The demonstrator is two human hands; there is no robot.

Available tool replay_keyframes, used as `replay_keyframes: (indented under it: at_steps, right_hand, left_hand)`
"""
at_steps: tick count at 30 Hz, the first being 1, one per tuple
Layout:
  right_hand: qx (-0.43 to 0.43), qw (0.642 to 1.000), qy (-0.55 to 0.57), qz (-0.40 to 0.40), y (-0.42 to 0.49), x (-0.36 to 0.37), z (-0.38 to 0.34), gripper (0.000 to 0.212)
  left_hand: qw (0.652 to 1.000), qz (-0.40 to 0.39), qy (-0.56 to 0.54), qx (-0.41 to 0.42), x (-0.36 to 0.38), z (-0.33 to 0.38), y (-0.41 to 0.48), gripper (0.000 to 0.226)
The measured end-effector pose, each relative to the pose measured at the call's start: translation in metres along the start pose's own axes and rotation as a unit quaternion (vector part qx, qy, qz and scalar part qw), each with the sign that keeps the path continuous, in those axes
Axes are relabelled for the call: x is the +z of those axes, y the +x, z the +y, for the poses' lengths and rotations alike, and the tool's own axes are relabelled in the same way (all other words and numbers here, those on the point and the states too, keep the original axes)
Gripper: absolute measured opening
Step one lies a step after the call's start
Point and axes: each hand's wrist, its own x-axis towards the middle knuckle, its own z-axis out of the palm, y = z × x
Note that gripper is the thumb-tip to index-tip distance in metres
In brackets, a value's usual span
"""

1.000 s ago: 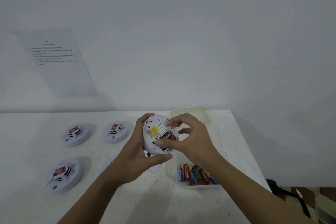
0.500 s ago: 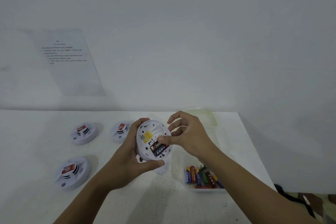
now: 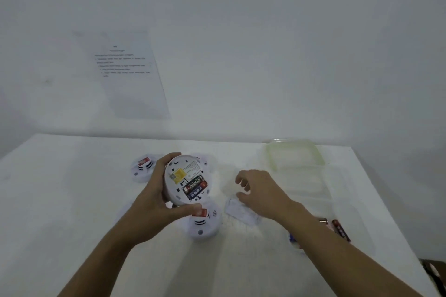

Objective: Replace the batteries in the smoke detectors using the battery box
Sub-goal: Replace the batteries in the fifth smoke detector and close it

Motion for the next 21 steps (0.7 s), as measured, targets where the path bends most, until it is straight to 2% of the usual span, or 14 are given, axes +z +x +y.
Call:
replay_keyframes:
  at_steps: [4, 8, 11, 16, 21]
  right_hand:
    - [0.03, 0.988, -0.125, -0.084, 0.006, 0.023, -0.004, 0.039]
    - [0.063, 0.97, -0.18, -0.151, 0.005, 0.032, -0.004, 0.058]
    - [0.067, 0.974, -0.167, -0.137, 0.004, 0.034, 0.0, 0.065]
    - [0.07, 0.979, -0.138, -0.135, 0.002, 0.031, 0.001, 0.045]
    - [0.076, 0.989, -0.099, -0.083, -0.005, 0.022, 0.001, 0.047]
  left_hand:
    - [1.0, -0.013, 0.002, -0.002, -0.014, -0.007, -0.001, 0.097]
    - [1.0, -0.022, -0.003, 0.005, -0.02, -0.01, 0.003, 0.098]
    - [0.999, -0.032, 0.002, 0.01, -0.021, -0.012, 0.005, 0.098]
    - [0.999, -0.035, -0.001, 0.008, -0.016, -0.012, 0.01, 0.1]
    - [0.999, -0.04, -0.013, 0.004, -0.007, -0.01, 0.015, 0.101]
